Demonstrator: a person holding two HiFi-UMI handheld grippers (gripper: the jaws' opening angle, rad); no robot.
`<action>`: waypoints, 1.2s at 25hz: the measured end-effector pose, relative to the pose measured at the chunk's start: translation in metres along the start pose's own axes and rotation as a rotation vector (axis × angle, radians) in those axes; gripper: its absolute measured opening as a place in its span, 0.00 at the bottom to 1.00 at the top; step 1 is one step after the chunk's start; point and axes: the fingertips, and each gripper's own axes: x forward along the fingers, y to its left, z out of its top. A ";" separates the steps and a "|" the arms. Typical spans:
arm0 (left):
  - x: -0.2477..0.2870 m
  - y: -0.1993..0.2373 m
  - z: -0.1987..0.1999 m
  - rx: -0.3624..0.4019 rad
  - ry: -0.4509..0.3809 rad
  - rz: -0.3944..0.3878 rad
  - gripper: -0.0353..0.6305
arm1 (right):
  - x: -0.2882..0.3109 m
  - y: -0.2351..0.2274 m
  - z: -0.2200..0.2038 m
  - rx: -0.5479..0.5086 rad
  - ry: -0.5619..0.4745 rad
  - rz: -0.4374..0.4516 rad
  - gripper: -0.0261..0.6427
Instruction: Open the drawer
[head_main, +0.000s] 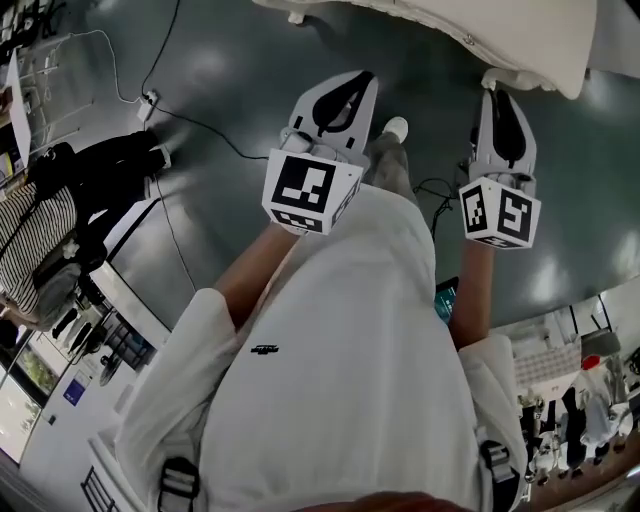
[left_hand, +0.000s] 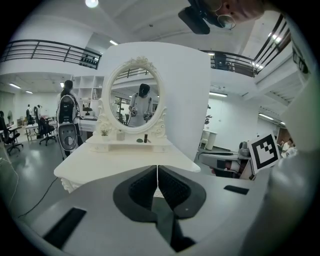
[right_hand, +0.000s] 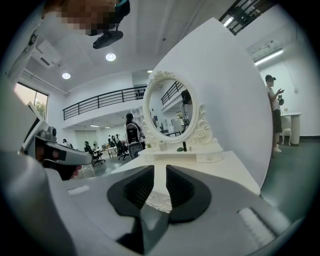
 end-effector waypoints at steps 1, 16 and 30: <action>0.004 0.000 -0.003 -0.004 0.006 -0.005 0.07 | 0.004 -0.001 -0.003 -0.001 0.004 -0.001 0.17; 0.055 0.030 -0.035 -0.050 0.052 -0.035 0.07 | 0.047 -0.020 -0.054 0.006 0.093 -0.066 0.18; 0.103 0.025 -0.070 -0.036 0.127 -0.108 0.07 | 0.074 -0.046 -0.105 0.062 0.157 -0.128 0.23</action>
